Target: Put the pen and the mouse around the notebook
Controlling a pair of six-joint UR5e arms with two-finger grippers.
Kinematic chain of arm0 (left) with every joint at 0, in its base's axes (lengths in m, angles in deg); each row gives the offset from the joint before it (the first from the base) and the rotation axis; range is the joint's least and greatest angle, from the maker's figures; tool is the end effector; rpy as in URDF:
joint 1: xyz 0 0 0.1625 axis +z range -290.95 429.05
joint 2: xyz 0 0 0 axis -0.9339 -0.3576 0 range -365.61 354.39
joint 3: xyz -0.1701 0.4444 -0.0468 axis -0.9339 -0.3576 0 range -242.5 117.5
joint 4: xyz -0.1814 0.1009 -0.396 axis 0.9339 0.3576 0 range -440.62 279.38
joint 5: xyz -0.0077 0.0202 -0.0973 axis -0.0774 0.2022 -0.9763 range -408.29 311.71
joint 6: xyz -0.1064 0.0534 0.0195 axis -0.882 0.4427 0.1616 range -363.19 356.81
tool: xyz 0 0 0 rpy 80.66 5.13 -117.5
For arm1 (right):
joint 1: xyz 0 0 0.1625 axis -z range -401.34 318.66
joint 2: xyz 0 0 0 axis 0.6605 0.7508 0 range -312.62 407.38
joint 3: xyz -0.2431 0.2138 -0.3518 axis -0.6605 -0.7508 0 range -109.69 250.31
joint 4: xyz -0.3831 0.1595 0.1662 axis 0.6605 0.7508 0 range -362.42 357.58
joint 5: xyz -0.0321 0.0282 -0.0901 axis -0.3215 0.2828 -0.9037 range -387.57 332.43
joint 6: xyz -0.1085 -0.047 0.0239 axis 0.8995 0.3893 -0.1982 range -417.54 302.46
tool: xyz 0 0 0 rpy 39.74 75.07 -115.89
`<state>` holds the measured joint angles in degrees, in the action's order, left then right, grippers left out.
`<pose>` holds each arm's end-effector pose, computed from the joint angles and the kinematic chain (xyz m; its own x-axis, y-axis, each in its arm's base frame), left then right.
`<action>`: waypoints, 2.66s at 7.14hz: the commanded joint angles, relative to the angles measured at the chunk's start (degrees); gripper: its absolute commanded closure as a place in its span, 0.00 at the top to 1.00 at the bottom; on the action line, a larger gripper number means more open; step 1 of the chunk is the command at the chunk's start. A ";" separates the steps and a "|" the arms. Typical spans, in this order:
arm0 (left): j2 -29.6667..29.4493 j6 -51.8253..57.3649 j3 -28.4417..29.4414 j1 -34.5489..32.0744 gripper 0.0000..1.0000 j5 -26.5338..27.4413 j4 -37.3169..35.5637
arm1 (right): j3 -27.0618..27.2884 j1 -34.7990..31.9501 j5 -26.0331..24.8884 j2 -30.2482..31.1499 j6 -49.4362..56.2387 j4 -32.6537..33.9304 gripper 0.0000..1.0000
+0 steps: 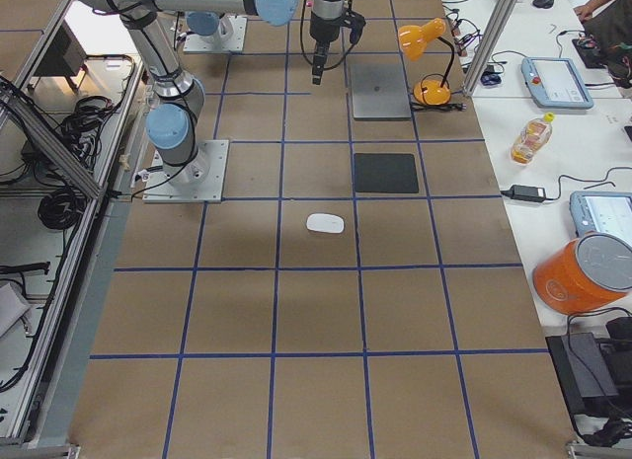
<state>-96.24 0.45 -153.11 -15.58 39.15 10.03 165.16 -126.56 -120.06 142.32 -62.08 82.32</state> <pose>-0.0886 -0.5382 0.5076 -0.9984 -0.0316 0.0466 -0.0302 0.9991 0.0300 0.0882 -0.4830 0.5105 -0.9862 0.1575 0.0504 0.1614 0.9831 0.0863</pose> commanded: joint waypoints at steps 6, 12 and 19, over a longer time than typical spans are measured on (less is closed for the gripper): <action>-13.14 44.73 -29.18 34.76 1.00 1.77 -45.08 | 17.27 27.37 -0.06 -12.45 21.10 35.14 1.00; -18.71 44.34 -29.54 35.50 0.21 1.42 -50.66 | 17.46 31.43 -1.99 -24.37 29.12 43.83 1.00; -13.19 -0.23 -24.37 22.30 0.00 1.50 -39.02 | 19.31 32.58 -2.17 -26.30 30.55 44.80 1.00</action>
<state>-111.66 18.83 -179.98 13.79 40.48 -34.23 184.42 -94.17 -122.26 116.58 -31.70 126.76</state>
